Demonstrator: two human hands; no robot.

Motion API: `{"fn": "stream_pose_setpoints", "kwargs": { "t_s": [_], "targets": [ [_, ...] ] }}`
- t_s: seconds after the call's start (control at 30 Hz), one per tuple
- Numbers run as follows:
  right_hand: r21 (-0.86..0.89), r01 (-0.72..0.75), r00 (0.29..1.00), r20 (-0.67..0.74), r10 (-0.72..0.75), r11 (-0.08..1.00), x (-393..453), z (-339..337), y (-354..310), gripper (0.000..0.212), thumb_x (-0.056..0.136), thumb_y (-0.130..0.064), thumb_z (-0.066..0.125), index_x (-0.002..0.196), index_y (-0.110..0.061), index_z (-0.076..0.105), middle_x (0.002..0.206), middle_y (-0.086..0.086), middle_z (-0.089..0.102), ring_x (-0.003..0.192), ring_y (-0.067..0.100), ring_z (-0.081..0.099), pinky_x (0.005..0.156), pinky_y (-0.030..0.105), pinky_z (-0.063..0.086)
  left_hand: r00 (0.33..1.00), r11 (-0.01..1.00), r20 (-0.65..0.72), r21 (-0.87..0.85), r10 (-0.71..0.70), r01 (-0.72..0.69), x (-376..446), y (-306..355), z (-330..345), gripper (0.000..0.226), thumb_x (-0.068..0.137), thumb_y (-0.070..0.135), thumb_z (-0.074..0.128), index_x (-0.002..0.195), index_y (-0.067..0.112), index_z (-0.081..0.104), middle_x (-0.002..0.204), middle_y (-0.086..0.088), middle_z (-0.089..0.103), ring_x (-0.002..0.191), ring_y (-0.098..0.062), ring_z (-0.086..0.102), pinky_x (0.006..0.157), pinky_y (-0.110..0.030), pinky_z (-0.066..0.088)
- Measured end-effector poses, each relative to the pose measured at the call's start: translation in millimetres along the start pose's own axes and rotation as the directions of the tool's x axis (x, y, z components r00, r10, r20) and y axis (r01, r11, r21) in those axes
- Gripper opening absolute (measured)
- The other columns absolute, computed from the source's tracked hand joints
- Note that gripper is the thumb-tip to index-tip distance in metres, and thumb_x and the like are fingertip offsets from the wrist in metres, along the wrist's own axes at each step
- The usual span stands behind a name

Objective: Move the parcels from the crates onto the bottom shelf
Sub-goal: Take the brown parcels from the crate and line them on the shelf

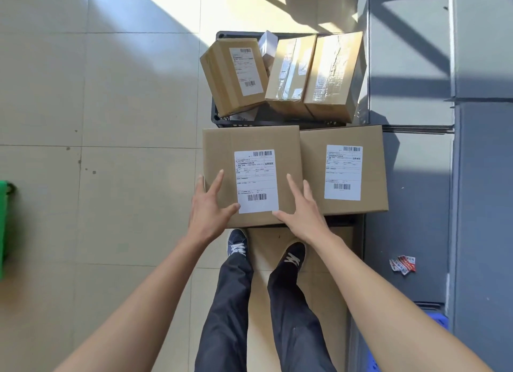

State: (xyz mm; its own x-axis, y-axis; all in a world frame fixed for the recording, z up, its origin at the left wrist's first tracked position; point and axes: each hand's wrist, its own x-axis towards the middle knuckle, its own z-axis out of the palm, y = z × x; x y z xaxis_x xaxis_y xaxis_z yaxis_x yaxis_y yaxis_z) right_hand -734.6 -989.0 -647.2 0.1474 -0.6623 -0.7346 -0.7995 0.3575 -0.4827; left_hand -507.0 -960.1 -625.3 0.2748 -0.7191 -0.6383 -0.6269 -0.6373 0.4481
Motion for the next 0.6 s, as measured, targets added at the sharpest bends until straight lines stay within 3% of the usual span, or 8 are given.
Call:
{"fn": "stream_pose_setpoints", "kwargs": {
  "t_s": [0.27,0.4,0.6],
  "targets": [
    [0.073,0.03,0.994,-0.11,-0.022,0.997,1,13,3,0.097,0.085,-0.034,0.077,0.155,-0.049,0.012,0.163,-0.014,-0.005,0.15,0.023,0.017,0.113,0.04,0.033,0.999,0.998,-0.049,0.056,0.006,-0.003,-3,-2,8,0.097,0.083,0.031,0.082,0.157,0.045,0.022,0.167,-0.007,0.002,0.152,-0.029,0.015,0.117,-0.045,0.03],
    [0.068,0.09,0.976,-0.207,-0.074,0.994,-17,5,-4,0.095,0.084,-0.034,0.078,0.156,-0.046,0.016,0.159,-0.019,0.002,0.147,0.023,0.021,0.111,0.041,0.038,0.996,0.998,-0.086,0.054,0.025,-0.02,-17,4,-3,0.099,0.081,0.027,0.083,0.158,0.043,0.023,0.167,-0.006,0.004,0.149,-0.031,0.019,0.116,-0.045,0.031],
    [0.085,0.186,0.924,-0.354,-0.145,0.979,-61,-35,-20,0.095,0.084,-0.032,0.079,0.157,-0.043,0.019,0.162,-0.013,0.002,0.15,0.017,0.017,0.116,0.038,0.032,0.983,0.992,-0.137,0.001,0.125,-0.126,-50,42,-28,0.101,0.08,0.027,0.084,0.158,0.044,0.023,0.168,-0.007,0.006,0.151,-0.027,0.015,0.119,-0.041,0.026]
  ]
}}
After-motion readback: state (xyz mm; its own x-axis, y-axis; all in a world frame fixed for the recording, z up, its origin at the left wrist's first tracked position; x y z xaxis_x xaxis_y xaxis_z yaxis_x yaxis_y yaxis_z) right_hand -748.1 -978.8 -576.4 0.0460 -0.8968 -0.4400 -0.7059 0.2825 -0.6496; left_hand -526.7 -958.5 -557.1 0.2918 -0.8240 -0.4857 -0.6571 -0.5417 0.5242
